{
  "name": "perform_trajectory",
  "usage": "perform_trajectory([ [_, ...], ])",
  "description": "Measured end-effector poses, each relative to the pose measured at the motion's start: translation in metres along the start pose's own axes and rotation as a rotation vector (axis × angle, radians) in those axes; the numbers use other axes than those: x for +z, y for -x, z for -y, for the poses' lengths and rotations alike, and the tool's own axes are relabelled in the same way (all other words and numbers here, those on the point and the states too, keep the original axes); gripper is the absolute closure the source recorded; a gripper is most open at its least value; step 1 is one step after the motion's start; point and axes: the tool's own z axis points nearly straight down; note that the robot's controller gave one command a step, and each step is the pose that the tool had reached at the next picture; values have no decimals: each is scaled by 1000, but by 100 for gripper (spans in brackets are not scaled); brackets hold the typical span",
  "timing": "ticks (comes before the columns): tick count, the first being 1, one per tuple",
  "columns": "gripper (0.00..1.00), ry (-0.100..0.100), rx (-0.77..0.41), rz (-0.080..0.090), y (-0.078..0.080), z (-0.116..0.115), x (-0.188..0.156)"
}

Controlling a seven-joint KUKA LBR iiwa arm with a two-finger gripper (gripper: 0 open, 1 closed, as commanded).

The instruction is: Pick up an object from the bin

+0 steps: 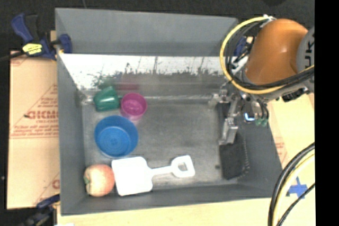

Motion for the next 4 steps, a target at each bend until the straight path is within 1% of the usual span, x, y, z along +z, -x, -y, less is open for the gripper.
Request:
perform_trajectory([
  [1, 0, -1, -4, 8, 2, 0, -4],
  [2, 0, -2, -191, 3, -49, -75, 125],
  [3, 0, -7, -448, 19, -27, -94, 66],
  [4, 0, -1, -111, 8, -77, -128, 93],
])
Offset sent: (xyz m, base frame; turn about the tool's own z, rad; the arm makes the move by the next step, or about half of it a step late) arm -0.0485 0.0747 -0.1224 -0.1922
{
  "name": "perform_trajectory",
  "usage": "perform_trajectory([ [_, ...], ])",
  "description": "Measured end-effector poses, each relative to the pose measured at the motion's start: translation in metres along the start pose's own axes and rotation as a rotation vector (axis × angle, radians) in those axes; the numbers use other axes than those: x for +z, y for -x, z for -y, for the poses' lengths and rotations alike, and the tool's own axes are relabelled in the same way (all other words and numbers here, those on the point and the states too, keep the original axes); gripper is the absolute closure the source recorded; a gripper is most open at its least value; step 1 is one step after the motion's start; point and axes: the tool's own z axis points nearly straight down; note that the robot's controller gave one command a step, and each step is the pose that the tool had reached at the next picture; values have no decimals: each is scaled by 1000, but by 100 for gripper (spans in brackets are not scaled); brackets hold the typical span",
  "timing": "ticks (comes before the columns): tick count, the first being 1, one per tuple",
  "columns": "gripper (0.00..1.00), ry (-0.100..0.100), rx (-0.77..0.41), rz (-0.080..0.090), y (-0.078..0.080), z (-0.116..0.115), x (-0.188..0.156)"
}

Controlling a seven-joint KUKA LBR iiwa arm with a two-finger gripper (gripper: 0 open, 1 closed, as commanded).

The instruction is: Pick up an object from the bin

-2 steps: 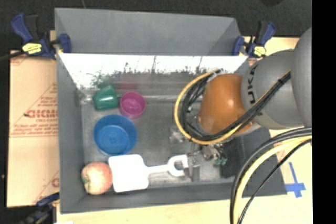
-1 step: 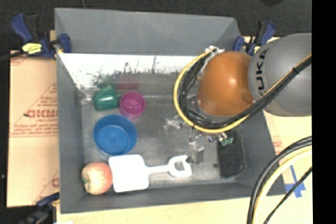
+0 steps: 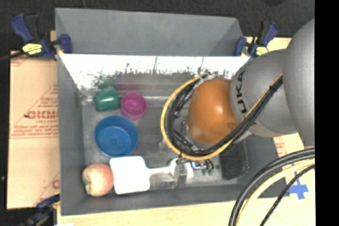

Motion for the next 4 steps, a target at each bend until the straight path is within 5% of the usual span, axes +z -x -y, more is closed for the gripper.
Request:
perform_trajectory([
  [1, 0, -8, -634, 18, -3, 0, 29],
  [2, 100, 1, 187, 3, -9, 7, 29],
  [4, 100, 1, 187, 0, -10, 8, 19],
])
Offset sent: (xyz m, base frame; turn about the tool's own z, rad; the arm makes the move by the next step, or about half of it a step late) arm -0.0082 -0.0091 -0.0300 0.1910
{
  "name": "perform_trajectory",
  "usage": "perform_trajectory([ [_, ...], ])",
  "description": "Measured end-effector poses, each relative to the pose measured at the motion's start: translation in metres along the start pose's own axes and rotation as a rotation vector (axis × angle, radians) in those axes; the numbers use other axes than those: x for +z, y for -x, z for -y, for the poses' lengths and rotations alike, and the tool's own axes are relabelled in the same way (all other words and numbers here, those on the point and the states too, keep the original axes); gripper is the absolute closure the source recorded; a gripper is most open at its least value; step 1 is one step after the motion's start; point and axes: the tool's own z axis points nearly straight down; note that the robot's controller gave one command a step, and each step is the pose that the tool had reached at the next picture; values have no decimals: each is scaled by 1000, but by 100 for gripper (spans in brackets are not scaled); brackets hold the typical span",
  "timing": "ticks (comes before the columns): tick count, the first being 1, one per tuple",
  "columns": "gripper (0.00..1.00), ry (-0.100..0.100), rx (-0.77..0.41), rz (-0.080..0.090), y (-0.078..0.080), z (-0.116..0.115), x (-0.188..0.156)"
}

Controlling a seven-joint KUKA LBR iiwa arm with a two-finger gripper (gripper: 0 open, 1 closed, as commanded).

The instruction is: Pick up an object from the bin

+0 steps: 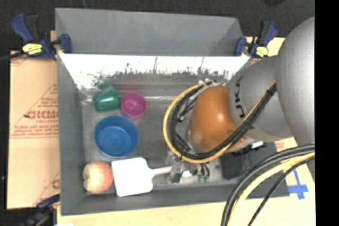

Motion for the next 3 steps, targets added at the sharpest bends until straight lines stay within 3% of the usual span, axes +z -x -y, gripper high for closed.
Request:
perform_trajectory([
  [1, 100, 1, -2, 1, 0, 0, -26],
  [3, 100, 2, -5, 4, 1, 0, -46],
])
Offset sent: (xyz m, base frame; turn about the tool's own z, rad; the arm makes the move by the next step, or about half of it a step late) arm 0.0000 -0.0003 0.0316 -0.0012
